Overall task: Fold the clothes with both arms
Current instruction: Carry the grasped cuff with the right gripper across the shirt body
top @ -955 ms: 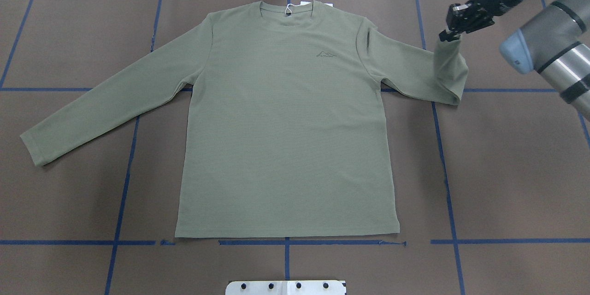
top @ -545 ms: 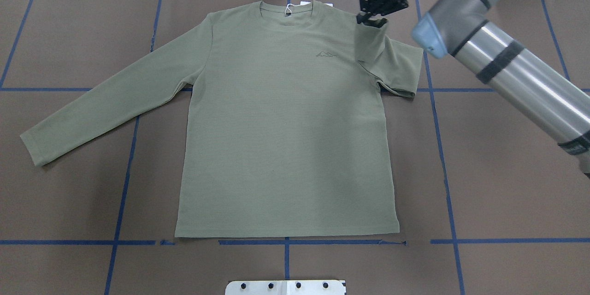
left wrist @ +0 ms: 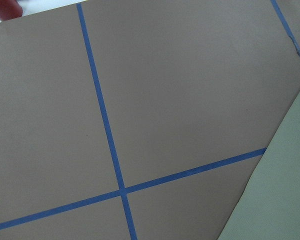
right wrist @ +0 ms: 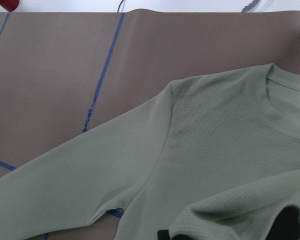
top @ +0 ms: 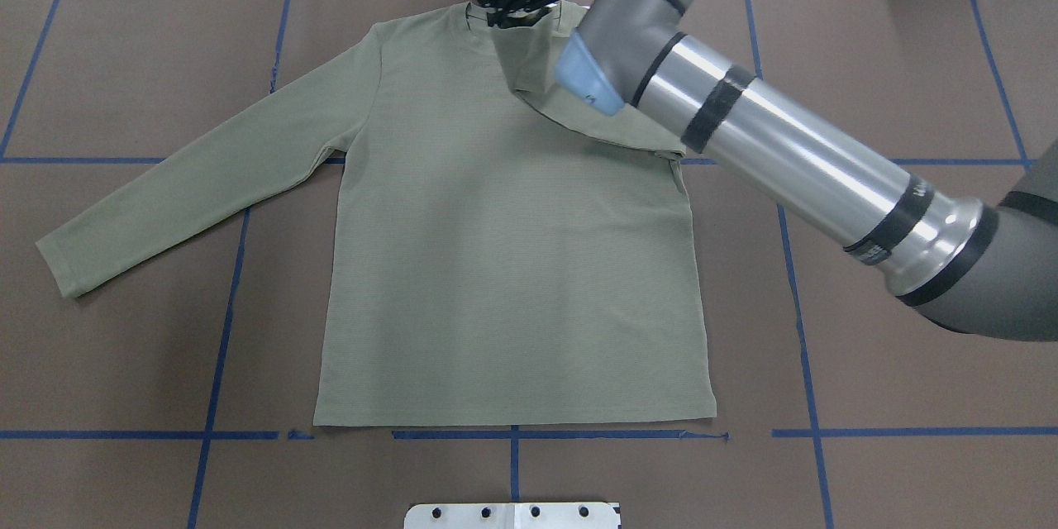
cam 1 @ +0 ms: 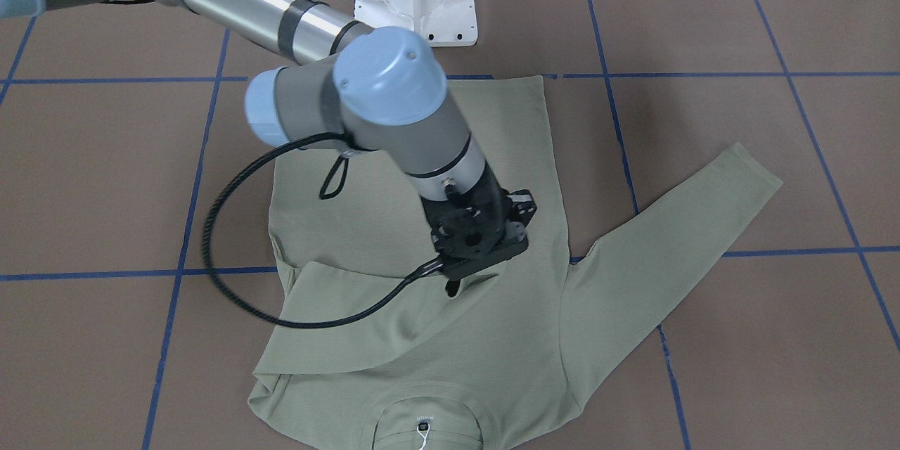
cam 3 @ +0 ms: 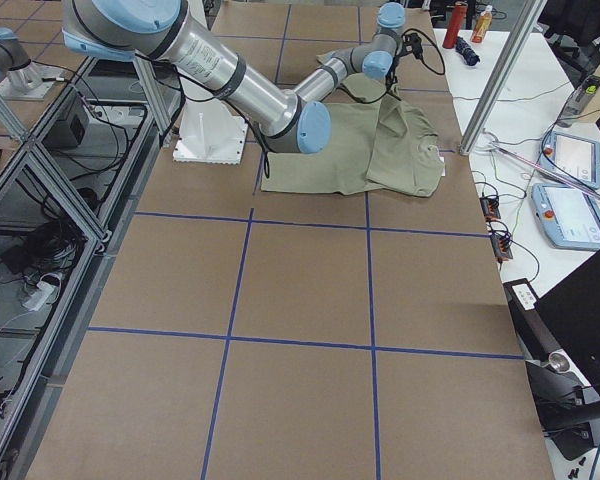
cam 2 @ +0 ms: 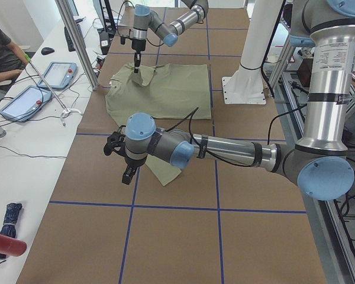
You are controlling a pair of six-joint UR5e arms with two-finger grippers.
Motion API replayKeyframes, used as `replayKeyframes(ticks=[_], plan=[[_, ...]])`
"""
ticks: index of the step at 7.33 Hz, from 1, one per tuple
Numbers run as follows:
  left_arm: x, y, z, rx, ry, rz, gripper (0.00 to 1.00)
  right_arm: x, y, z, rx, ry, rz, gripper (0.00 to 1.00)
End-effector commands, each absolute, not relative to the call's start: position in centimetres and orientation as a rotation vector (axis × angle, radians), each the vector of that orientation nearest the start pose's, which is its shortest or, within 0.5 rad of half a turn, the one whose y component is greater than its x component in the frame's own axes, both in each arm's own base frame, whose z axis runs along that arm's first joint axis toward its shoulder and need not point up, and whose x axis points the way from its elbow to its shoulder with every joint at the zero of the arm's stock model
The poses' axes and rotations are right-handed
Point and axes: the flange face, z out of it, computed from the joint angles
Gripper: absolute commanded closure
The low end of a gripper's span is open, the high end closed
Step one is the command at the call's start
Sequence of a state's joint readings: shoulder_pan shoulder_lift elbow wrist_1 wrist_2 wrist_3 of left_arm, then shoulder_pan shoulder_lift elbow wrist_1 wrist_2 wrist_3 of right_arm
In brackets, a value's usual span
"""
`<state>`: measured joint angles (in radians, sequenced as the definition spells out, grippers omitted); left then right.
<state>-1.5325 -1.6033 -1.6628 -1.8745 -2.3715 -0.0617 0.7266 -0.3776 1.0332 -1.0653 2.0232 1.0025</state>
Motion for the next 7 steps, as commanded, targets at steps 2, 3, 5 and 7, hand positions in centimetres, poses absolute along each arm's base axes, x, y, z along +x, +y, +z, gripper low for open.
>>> replayKeyframes(ticks=[2,3,5,7], plan=[[-4.2,-52.4,56.0,0.363,0.809,0.146,0.00,-60.7,-57.5,1.0,0.427,-1.144,-0.141,1.00],[-4.2,-52.4,56.2,0.361,0.809,0.147,0.00,-63.1,-55.4,0.7,0.451,-1.127,-0.144,1.00],[-4.2,-52.5,56.1,0.361,0.809,0.147,0.00,-67.6,-51.9,0.5,0.527,-1.068,-0.115,0.00],[-4.2,-52.7,57.0,0.360,0.807,0.147,0.00,-67.9,-52.3,1.4,0.520,-1.052,-0.109,0.00]])
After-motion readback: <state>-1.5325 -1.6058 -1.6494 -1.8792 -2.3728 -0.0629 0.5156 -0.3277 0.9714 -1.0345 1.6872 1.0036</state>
